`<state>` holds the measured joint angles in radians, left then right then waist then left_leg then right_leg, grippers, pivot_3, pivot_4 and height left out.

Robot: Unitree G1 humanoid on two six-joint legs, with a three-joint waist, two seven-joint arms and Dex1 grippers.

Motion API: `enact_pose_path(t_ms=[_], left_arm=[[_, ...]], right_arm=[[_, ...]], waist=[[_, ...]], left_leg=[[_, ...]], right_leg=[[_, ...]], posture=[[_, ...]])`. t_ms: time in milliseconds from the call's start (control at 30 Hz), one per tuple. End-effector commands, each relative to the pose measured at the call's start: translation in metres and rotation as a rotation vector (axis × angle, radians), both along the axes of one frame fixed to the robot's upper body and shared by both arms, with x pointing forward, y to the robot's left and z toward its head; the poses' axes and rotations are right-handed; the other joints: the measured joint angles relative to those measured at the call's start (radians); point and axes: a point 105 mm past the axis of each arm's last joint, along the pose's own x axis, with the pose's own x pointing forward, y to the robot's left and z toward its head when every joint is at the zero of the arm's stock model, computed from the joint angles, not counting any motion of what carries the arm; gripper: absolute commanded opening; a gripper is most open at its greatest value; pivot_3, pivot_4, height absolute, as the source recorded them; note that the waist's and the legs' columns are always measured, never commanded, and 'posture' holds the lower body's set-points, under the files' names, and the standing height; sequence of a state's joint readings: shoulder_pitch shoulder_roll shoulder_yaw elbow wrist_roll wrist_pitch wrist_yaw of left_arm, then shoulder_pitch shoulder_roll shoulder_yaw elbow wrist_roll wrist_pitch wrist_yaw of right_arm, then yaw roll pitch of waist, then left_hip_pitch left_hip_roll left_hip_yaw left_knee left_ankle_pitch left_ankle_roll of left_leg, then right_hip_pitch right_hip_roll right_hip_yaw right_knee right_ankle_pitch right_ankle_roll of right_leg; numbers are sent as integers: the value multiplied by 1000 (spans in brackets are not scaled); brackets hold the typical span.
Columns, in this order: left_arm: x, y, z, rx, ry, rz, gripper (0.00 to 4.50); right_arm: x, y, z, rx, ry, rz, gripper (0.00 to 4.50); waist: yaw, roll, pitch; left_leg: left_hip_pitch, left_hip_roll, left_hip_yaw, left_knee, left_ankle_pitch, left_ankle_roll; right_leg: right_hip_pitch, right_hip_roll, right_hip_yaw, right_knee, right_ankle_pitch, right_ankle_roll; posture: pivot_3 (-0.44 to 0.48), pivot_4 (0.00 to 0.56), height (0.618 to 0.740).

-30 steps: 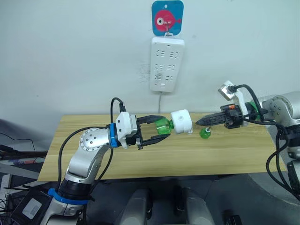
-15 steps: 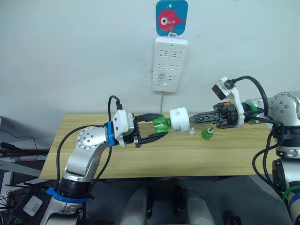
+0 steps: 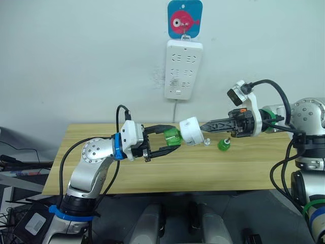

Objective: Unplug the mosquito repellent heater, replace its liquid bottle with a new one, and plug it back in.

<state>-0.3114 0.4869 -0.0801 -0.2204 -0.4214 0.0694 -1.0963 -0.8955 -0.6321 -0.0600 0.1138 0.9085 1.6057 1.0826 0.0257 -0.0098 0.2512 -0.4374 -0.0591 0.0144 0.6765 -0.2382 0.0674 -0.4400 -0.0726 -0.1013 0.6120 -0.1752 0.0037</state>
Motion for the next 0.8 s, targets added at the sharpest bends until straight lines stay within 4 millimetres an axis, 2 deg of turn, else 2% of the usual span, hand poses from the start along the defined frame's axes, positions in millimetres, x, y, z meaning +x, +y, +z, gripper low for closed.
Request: enact_pose_path(t_ms=[33, 133, 267, 400, 600, 800], left_arm=[[-17, -15, 11, -3, -50, -107, 2268], [-13, -15, 16, -28, -60, -87, 2268], [-11, -19, 26, -72, -77, -83, 2268], [-12, -19, 25, -62, -75, -86, 2268], [-11, -15, 21, -49, -70, -76, 2268], [-9, -13, 23, -48, -76, -66, 2268]], right_arm=[[-3, 10, 12, 31, -26, 47, 54], [-9, 11, 10, 20, -29, 77, 54], [-21, 18, -4, -38, -66, 122, 54], [-22, 19, -4, -31, -70, 127, 54], [-13, 9, -5, -62, -94, 78, 54], [16, -15, -13, -124, -131, -56, 54]], waist=[[0, 0, 0], [0, 0, 0], [2, 0, 0], [1, 0, 0], [0, 0, 0], [0, 0, 0]], left_leg=[[0, 0, 0, 0, 0, 0], [0, 0, 0, 0, 0, 0], [0, 0, 0, 0, 0, 0], [0, 0, 0, 0, 0, 0], [0, 0, 0, 0, 0, 0], [0, 0, 0, 0, 0, 0]], right_leg=[[0, 0, 0, 0, 0, 0], [0, 0, 0, 0, 0, 0], [0, 0, 0, 0, 0, 0], [0, 0, 0, 0, 0, 1], [0, 0, 0, 0, -2, 3], [0, 0, 0, 0, -2, 3]], posture=[[22, 234, 740], [22, 231, 740], [23, 227, 740], [25, 224, 740], [26, 224, 740], [25, 226, 740]])
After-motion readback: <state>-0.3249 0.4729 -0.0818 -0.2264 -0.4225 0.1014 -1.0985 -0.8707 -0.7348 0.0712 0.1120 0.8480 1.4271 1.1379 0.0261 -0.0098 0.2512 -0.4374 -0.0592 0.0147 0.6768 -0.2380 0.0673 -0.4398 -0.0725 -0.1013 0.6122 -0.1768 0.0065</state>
